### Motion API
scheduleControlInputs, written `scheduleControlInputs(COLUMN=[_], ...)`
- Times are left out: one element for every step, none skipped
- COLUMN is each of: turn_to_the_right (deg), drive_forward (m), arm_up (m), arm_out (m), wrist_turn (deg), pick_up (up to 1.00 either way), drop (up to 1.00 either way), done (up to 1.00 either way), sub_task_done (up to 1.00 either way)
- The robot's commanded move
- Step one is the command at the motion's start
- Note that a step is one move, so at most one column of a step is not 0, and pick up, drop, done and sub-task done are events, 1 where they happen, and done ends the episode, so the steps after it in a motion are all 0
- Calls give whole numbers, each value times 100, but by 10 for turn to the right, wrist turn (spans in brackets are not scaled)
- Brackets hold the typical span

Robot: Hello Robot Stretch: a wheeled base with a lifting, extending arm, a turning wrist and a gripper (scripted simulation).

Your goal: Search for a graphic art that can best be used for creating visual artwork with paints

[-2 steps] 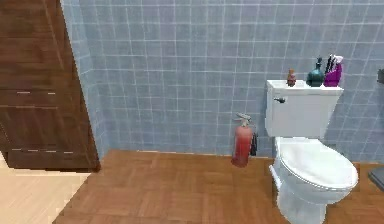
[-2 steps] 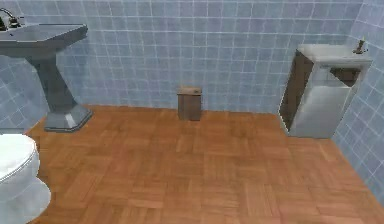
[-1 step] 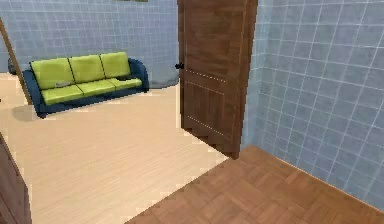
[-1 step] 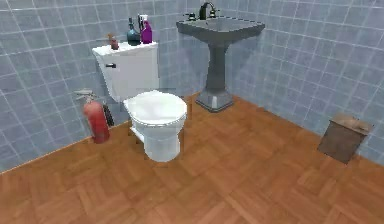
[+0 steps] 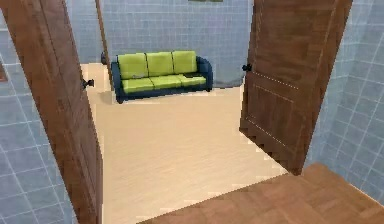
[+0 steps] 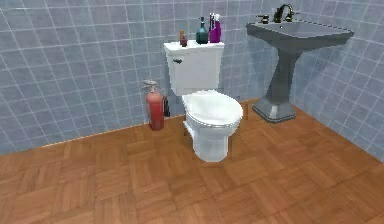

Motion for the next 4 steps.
scheduleControlInputs(turn_to_the_right=[0,-240,0,-30], drive_forward=[60,0,100,0], arm_up=[0,0,0,0], arm_out=[0,0,0,0], wrist_turn=[0,0,0,0], pick_up=[0,0,0,0], drop=[0,0,0,0], done=[0,0,0,0], sub_task_done=[0,0,0,0])
